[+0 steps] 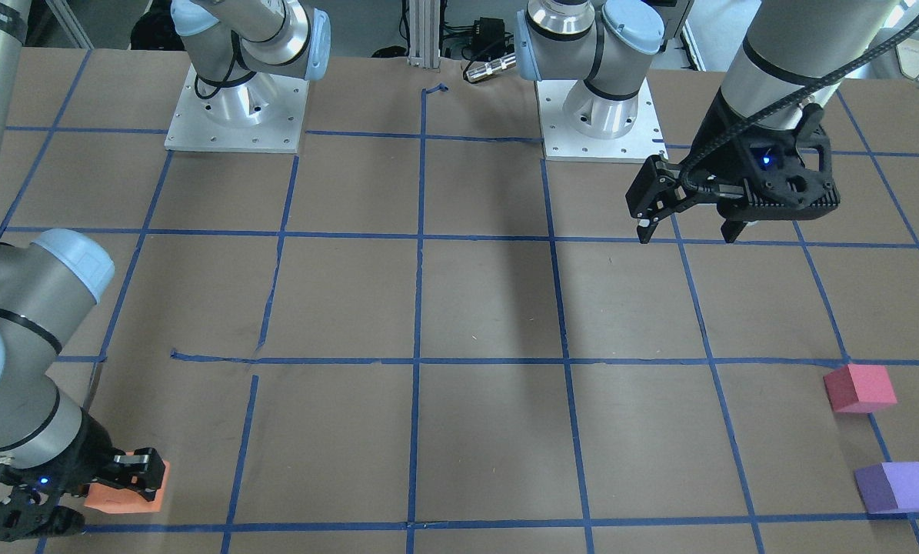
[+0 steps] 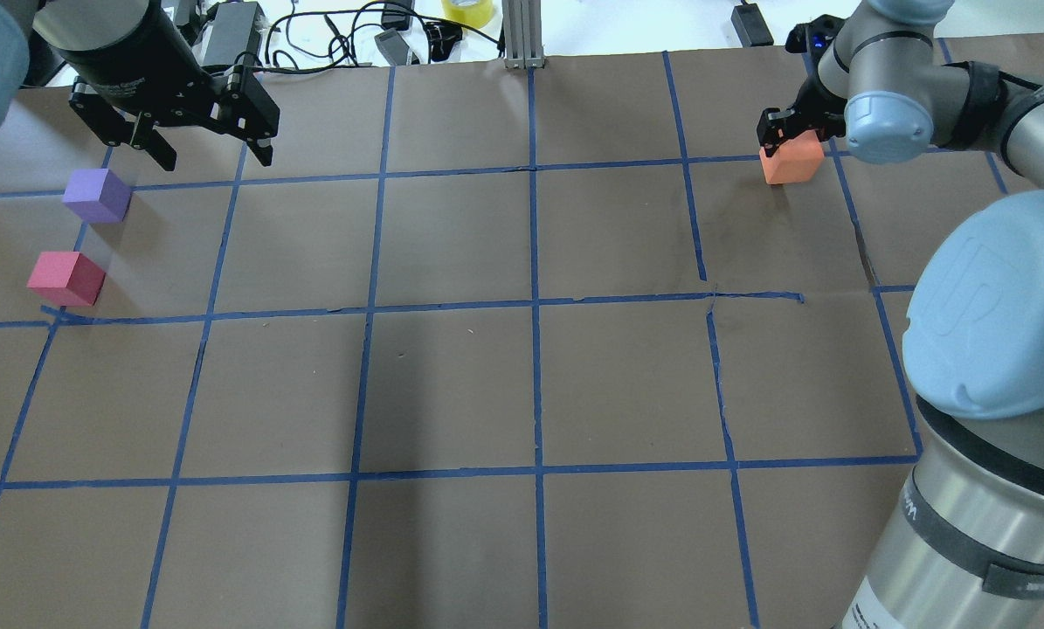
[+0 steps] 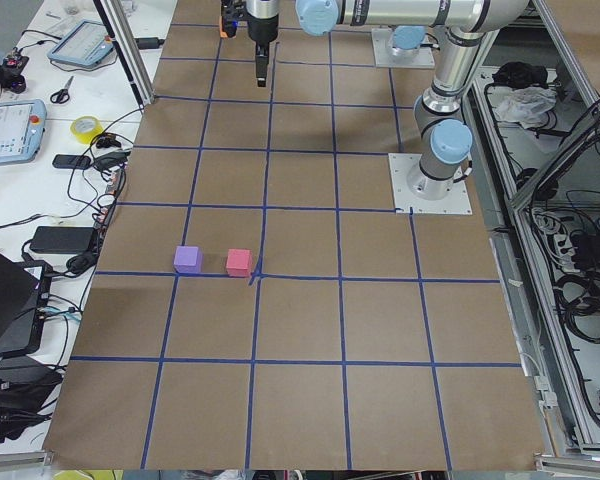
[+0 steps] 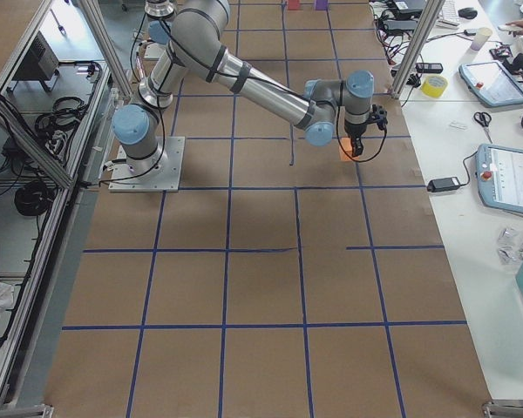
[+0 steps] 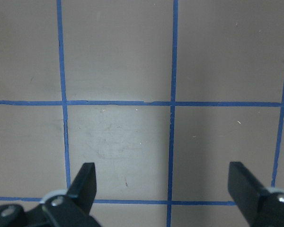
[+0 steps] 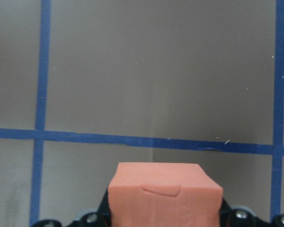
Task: Arrange blocks in a line
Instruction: 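Carry the orange cube with the right gripper to the table center, set down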
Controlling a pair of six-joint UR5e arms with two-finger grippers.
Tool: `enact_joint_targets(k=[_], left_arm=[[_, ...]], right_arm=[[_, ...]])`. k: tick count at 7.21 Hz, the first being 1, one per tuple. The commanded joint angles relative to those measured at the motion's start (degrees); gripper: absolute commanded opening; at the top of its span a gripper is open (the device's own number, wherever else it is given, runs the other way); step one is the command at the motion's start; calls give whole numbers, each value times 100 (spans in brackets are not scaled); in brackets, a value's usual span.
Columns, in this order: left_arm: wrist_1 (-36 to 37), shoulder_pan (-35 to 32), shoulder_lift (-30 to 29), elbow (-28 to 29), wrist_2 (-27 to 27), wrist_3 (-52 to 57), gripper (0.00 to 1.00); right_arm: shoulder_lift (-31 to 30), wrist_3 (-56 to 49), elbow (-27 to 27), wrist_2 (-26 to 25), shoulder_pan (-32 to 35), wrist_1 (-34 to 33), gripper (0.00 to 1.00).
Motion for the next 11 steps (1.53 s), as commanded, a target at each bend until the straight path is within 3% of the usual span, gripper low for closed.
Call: enact_joint_targets(k=[1,4,6,11], left_arm=[[0,0,0,0,-8,0,100],[0,9,0,0,0,0,100],[0,9,0,0,18,-8,100],[9,18,17,-61,0,0,100]], right_arm=[[-193,1183,-97,-70,913,283,0],[-36,2390,-167,-52,1917,195,0],[376,2988,-219,-192,2444,-260,0],[686,3465,-325,-175,2877,-323,0]])
